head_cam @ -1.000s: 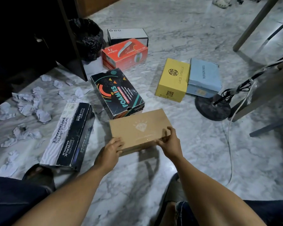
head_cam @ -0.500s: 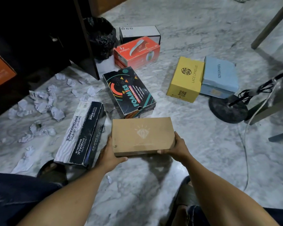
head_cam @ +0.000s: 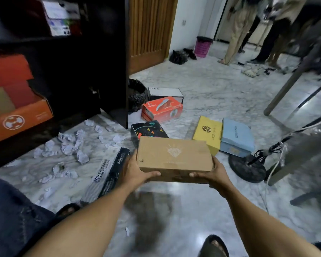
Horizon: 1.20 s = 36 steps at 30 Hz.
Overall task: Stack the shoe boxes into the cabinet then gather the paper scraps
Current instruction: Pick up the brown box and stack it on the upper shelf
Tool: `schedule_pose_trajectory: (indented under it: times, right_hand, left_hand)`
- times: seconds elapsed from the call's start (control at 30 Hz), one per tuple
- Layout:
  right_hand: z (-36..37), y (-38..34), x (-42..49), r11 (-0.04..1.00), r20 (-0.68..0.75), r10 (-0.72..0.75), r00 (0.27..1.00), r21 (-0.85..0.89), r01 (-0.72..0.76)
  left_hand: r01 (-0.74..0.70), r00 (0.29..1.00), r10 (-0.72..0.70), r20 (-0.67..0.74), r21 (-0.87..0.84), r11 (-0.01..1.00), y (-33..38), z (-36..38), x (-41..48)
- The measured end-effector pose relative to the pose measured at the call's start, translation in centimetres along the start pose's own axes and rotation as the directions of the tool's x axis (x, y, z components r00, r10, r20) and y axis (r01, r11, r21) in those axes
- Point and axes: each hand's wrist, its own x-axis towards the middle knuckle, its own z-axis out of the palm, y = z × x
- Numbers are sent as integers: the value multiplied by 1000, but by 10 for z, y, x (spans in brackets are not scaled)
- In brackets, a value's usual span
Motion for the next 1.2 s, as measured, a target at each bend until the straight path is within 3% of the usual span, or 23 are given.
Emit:
schedule_pose_trajectory:
  times: [0.13,0.3,0.4,0.6,0.93,1.1,1.2]
  right_hand:
    - [15,-90,7,980,-21,-200,980,-8,200]
    - [69,-187,26,899,-1,-438,899,-14,438]
    - [114,-236,33,839,37,-541,840,95,536]
    - [206,-300,89,767,96,-641,761,105,633]
    - [307,-371,186,666,-92,-705,703,255,701]
    - [336,-413,221,692,-209,-644,736,250,677]
    - [356,-441,244,726,-168,-611,774,271,632]
  left_hand:
    - [-151,980,161,-117,92,984,50,-81,15]
    - [-188,923,244,-298,205,961,91,-206,24]
    - [-192,879,276,-388,241,951,105,-276,28]
    - [-207,770,343,-538,297,932,117,-376,59]
    - [-242,607,336,-720,236,941,133,-466,215]
    - [-311,610,256,-750,70,948,176,-474,277]
    - [-345,666,200,-719,-59,937,195,-468,313]
